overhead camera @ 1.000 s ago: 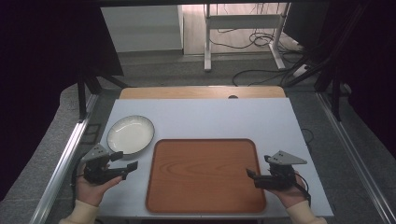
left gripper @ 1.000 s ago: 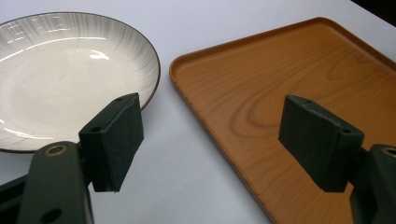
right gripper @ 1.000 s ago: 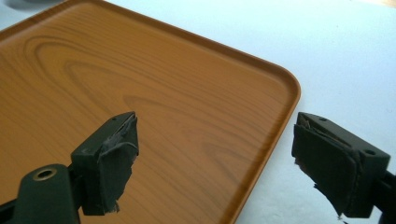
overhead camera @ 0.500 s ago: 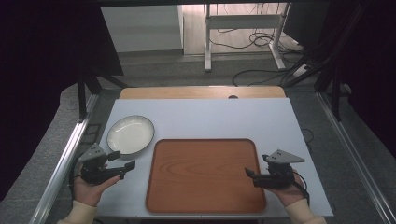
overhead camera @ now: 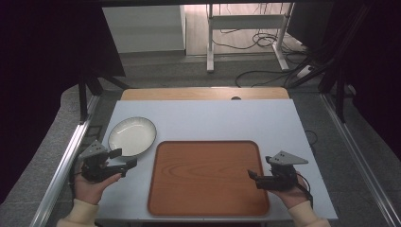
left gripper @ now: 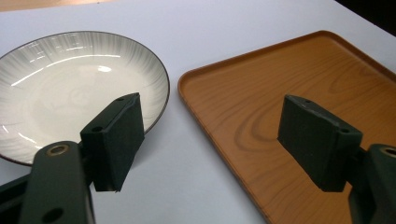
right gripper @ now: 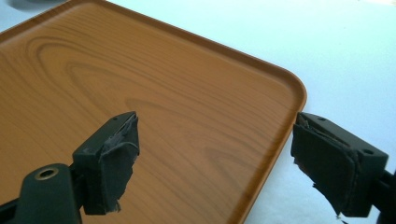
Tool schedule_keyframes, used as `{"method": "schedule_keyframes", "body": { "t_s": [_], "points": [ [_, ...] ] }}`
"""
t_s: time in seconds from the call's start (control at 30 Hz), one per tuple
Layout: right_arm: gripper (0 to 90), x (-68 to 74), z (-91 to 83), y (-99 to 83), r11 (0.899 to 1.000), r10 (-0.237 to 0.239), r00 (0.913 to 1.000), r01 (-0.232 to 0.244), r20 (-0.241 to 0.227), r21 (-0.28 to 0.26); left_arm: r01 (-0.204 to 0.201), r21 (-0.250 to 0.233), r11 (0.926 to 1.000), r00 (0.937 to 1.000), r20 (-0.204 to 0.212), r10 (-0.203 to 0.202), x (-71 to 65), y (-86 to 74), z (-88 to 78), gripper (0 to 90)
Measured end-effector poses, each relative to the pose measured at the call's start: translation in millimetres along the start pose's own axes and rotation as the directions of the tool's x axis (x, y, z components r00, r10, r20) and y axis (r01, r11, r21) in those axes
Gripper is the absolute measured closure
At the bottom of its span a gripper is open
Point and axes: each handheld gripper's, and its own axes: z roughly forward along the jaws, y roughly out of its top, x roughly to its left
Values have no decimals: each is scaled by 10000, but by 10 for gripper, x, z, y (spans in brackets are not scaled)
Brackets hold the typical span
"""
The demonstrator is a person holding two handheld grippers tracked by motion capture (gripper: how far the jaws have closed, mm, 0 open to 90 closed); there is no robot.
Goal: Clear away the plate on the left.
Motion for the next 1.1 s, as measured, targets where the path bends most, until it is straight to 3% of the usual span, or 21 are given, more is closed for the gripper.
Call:
{"method": "schedule_keyframes", "body": {
  "t_s": [0.33,0.5,0.9,1.1],
  "points": [
    [156,1,15,-2,10000,31,10000,-31,-23,44,-2,-236,9997,9999,-130,-1,58,219,-2,228],
    [158,-10,7,-4,10000,86,10000,-86,-24,17,76,-188,9998,9999,-125,-78,126,304,24,227],
    [163,-6,13,-7,10000,42,10000,-42,-66,49,-173,-74,9998,9992,-370,171,254,521,18,244],
    [165,-2,17,-7,10000,29,10000,-29,-70,77,-3,4,10000,9987,-500,3,354,580,32,255]
  ]
}}
